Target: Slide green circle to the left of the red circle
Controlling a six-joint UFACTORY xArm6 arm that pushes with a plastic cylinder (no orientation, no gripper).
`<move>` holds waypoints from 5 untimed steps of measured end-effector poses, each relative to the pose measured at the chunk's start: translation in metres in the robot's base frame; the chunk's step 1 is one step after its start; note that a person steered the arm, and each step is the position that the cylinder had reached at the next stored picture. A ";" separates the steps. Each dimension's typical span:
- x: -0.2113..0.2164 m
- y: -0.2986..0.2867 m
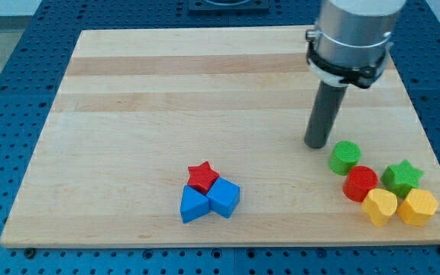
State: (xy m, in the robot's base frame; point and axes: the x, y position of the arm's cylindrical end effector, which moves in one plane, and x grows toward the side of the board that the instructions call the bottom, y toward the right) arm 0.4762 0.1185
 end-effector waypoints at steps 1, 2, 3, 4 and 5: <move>0.001 -0.017; 0.011 -0.021; 0.019 -0.003; 0.020 0.016; 0.020 0.033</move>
